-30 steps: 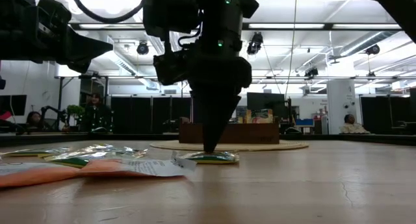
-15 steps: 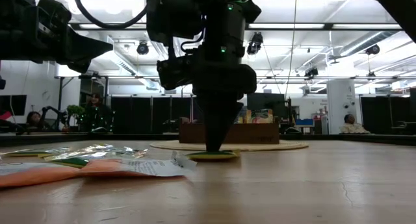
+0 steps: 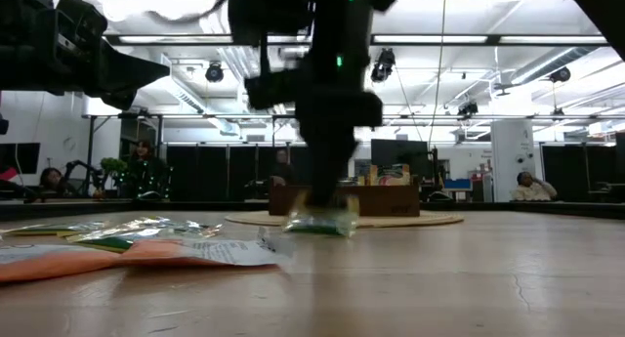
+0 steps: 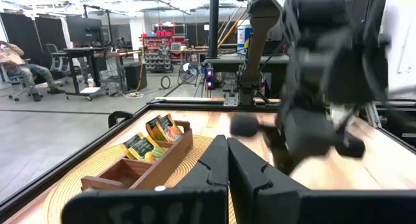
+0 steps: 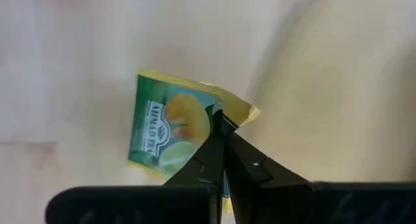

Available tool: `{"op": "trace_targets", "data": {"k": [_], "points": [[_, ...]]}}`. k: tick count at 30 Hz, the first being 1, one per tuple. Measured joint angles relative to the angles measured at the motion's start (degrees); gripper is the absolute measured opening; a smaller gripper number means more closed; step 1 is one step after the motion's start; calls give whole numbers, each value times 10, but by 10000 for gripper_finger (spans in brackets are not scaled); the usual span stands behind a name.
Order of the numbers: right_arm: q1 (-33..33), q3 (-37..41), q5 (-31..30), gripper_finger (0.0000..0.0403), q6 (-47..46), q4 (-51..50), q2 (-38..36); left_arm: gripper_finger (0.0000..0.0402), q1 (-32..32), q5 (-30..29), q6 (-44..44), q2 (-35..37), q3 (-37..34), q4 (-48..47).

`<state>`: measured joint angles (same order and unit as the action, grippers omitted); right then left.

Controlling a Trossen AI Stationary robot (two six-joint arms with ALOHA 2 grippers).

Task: Pick & Place Tea
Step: Put the green tea bag into the middle section of wooden organizer

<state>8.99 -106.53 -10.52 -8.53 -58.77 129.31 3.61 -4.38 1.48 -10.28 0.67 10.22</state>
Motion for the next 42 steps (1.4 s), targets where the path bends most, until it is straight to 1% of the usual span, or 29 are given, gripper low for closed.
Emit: {"op": "trace_targets", "data": {"k": [6,11,20,29,34,42], "points": [[-7,-16,-122,8,4,-44,-38,0,0,0,0,0,0,0],[-22,-19,-206,8,30,-61,-64,0,0,0,0,0,0,0],[-85,-20,-315,8,106,-71,-83,0,0,0,0,0,0,0],[-133,-9,-378,8,149,-60,-82,0,0,0,0,0,0,0],[-141,21,-382,8,179,-20,-82,0,0,0,0,0,0,0],[-144,66,-381,8,188,15,-81,0,0,0,0,0,0,0]]}}
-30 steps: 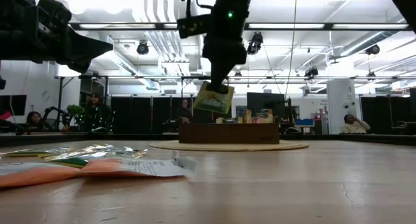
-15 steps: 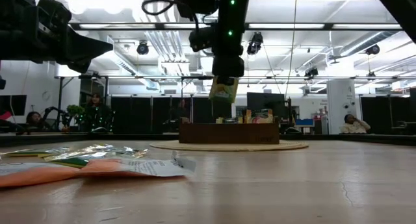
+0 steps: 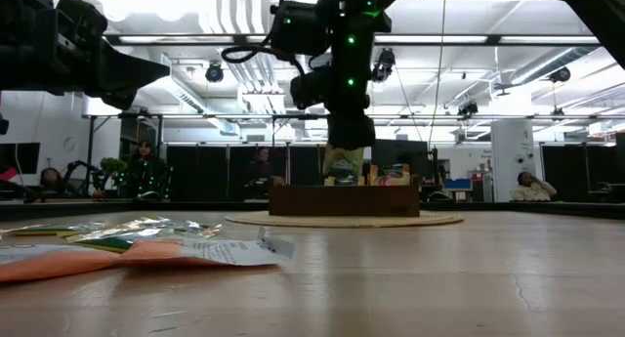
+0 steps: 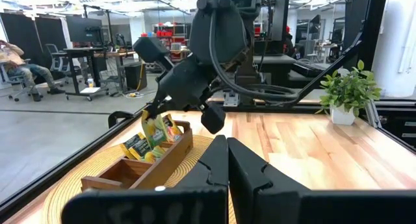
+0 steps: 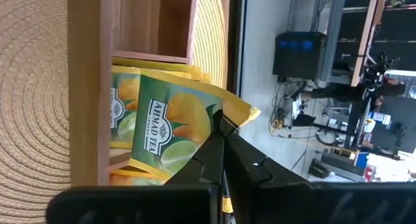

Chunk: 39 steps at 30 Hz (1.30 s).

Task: Pick & Place Tea
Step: Put the green tea bag into the middle section of wooden organizer

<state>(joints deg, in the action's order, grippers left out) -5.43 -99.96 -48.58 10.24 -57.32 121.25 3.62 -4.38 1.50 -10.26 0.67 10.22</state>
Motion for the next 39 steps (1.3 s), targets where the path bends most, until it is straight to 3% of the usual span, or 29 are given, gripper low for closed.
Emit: {"op": "trace_targets", "data": {"k": [27,31,39], "points": [[-15,46,-10,8,32,59,0,0,0,0,0,0,0,0],[-15,47,16,10,35,59,0,0,0,0,0,0,0,0],[-15,47,25,54,19,57,0,0,0,0,0,0,0,0]]}}
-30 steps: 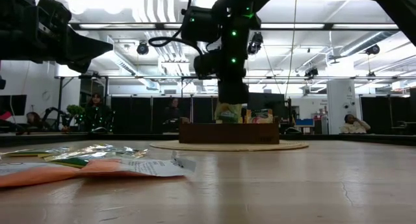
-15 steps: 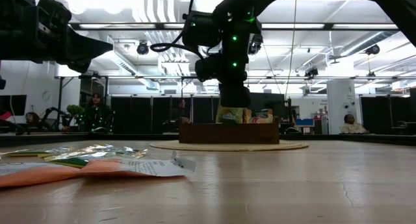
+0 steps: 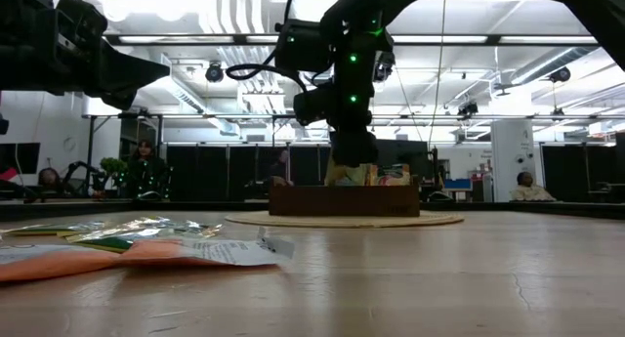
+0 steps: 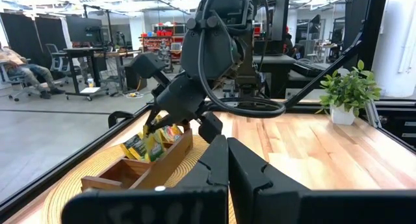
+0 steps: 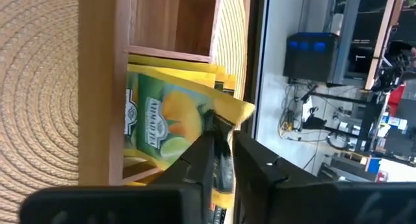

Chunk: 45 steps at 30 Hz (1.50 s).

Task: Pick & Place Tea
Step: Put the green tea bag into the middle section of wooden organizer

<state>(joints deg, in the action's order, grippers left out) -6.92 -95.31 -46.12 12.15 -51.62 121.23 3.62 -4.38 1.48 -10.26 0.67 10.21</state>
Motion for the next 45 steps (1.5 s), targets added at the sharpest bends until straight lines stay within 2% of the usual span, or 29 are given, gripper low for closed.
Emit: {"op": "trace_targets", "data": {"k": [7,14,20,25,27,31,40,45], "points": [[0,0,-1,105,-2,0,0,0,0,0,0,0,0,0],[7,-14,-3,118,-11,-27,-9,0,0,0,0,0,0,0],[12,-36,-2,94,-13,-46,-49,0,0,0,0,0,0,0],[21,-38,1,38,-49,-52,-92,0,0,0,0,0,0,0],[26,-33,20,16,-68,-55,-106,0,0,0,0,0,0,0],[42,-13,52,9,-103,-55,-133,0,0,0,0,0,0,0],[95,98,115,8,-171,-11,-224,0,0,0,0,0,0,0],[115,195,171,8,-184,75,-288,0,0,0,0,0,0,0]]}}
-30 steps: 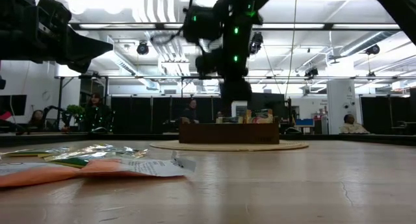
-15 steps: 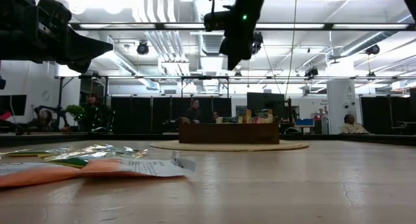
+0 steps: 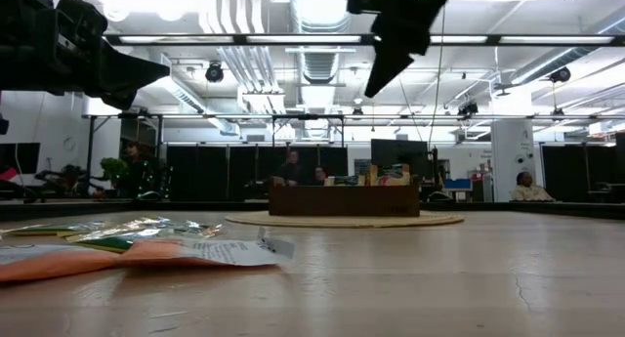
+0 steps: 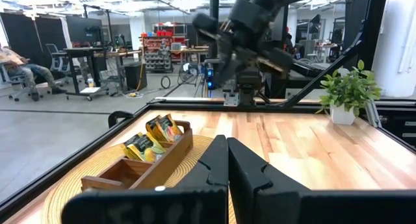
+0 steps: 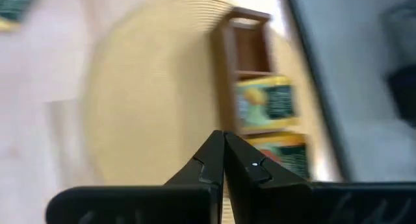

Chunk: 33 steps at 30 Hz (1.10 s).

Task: Pick & Place Tea
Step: Put the green tea bag into the middle section of wooden organizer

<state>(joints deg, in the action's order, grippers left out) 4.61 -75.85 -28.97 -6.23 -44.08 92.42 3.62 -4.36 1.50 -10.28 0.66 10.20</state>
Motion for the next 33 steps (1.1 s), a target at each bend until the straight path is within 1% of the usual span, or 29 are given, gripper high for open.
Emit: {"op": "trace_targets", "data": {"k": [7,9,13,18,23,27,29,33], "points": [[12,161,150,8,17,153,-94,0,0,0,0,0,0,0],[10,206,171,8,16,193,-121,0,0,0,0,0,0,0],[5,279,172,8,-3,235,-178,0,0,0,0,0,0,0],[-7,347,170,8,-30,236,-259,0,0,0,0,0,0,0],[-17,404,169,8,-10,229,-334,0,0,0,0,0,0,0],[-16,448,170,8,-30,244,-387,0,0,0,0,0,0,0],[-17,478,169,8,-10,261,-412,0,0,0,0,0,0,0],[-16,542,170,8,60,303,-474,0,0,0,0,0,0,0]]}}
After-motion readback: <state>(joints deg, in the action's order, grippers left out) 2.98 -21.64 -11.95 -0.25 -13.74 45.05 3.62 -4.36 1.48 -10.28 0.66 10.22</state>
